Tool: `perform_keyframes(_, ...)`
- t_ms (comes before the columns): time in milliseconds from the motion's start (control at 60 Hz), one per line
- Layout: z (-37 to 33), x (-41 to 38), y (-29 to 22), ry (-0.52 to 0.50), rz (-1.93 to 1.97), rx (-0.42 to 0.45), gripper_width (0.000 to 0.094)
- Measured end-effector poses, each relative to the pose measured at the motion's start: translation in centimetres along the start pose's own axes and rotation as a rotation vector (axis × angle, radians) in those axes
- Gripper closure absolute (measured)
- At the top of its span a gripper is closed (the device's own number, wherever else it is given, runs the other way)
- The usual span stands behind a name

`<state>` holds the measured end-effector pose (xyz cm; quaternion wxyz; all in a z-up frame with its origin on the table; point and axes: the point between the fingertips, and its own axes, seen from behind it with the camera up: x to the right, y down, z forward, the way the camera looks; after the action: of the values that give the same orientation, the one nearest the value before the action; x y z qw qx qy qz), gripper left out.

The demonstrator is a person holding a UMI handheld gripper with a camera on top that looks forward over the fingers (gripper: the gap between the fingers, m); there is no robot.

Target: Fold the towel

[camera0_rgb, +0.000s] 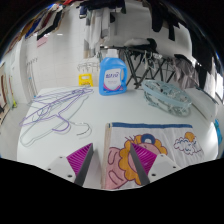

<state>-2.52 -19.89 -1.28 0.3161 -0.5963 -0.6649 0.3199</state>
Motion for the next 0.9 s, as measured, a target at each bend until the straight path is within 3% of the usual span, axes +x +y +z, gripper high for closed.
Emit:
perform_keyframes(83, 0.0, 0.2, 0.0, 0.009, -0.015, -0.004, 0.0364)
perform_keyframes(150, 0.2, 1.4, -0.1, 0.059, -0.037, -0.016, 0.0842)
perform_keyframes(167, 0.2, 2.1, -0.2, 0.086, -0.036, -0.017, 0.0902)
perform_keyframes(367, -0.3, 2.0, -0.8, 0.015, 0.044, -0.065, 0.0923)
perform_keyframes(583, -5.0, 7.0, -7.3, -0.047, 0.112, 0.021, 0.0924)
perform_keyframes(733, -7.1, 15.6, -9.5, -0.002, 0.123, 0.047, 0.0924)
perform_keyframes(900, -6.2, 25.0, -6.9, 0.095, 0.139, -0.002, 0.0923)
